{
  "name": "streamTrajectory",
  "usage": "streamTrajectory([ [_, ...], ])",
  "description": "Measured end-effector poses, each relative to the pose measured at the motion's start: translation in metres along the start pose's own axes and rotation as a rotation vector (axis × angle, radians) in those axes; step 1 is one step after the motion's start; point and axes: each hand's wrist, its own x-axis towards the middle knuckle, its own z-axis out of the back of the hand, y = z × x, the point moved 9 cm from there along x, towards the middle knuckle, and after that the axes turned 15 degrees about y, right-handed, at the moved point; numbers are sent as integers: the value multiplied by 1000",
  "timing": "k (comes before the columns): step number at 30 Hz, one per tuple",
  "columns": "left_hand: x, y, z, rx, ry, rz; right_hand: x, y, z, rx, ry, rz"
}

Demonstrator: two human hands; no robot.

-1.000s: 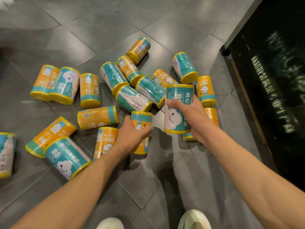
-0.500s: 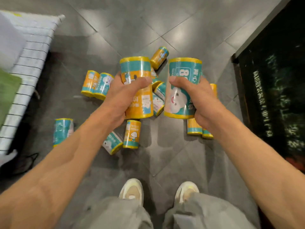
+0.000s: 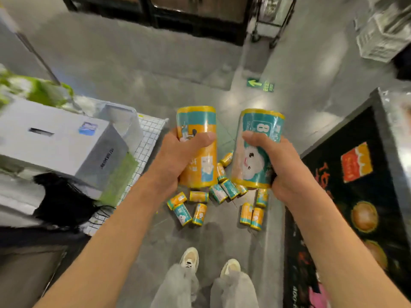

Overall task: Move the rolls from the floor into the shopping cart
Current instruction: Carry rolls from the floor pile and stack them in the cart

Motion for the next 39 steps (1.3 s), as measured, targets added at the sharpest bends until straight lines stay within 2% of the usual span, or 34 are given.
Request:
streamTrajectory([
  [4,-41,-115,-7,63,-10,-98,-35,88,-50,-14,42,40],
  [7,-70,-176,-2,74,-20,-169,-55,139,-78,-75,83,106],
  [13,-138,-227,9,95,-117,-279,-88,190,-125,-189,203,232],
  [19,-217,-225,15,36,-324,-360,-110,182,-176,-214,416,211],
  [23,-291,-211,18,-1,-602,-410,-125,170,-211,-253,599,178],
  [28,-401,-183,-5,-81,-932,-451,-162,140,-269,-275,908,62],
  [32,-497,-153,-31,-106,-1201,-492,-219,105,-333,-265,1152,16],
  [39,-665,-102,-84,-154,-1567,-640,-366,30,-441,-384,1557,-107],
])
